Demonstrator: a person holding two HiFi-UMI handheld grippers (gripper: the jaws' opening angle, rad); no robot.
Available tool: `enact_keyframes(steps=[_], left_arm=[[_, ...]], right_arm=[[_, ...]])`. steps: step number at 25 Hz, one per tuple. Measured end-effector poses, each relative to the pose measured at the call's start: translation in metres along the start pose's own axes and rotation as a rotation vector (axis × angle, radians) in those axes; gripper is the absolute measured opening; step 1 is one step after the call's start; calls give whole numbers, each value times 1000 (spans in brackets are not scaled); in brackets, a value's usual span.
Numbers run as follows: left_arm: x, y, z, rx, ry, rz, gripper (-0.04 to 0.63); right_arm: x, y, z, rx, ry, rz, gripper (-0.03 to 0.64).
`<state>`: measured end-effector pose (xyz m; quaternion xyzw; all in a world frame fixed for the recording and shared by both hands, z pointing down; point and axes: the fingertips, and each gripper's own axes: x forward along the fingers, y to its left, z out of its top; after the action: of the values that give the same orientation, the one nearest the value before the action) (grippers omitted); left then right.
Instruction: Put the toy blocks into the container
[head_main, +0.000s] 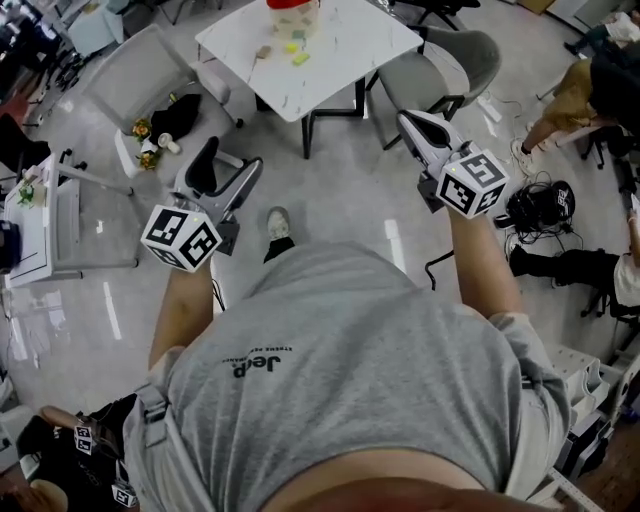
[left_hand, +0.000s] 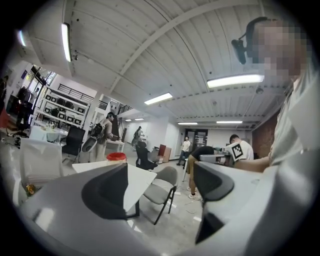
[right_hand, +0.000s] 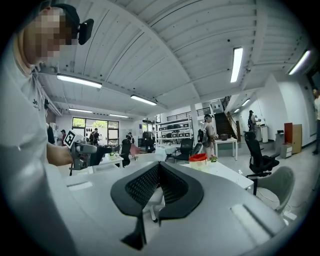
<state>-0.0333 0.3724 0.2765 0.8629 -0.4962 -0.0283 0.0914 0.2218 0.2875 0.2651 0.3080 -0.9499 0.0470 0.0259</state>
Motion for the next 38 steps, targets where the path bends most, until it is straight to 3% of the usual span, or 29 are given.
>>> enact_keyframes(steps=[13,21,30,38], left_arm=[[143,187,43,9,35,-194,437],[193,279,68,-2,43,-248,437],[235,338,69,-32,52,-255,437],[285,355,62,-46,72,-201,437]], right_arm=[[182,-81,37,-2,-45,-135,3],[273,-117,57,-4,-46,-189,3],[317,-159,55,5,-17,-223,3],[347,-214,40,32,13,-156,3]])
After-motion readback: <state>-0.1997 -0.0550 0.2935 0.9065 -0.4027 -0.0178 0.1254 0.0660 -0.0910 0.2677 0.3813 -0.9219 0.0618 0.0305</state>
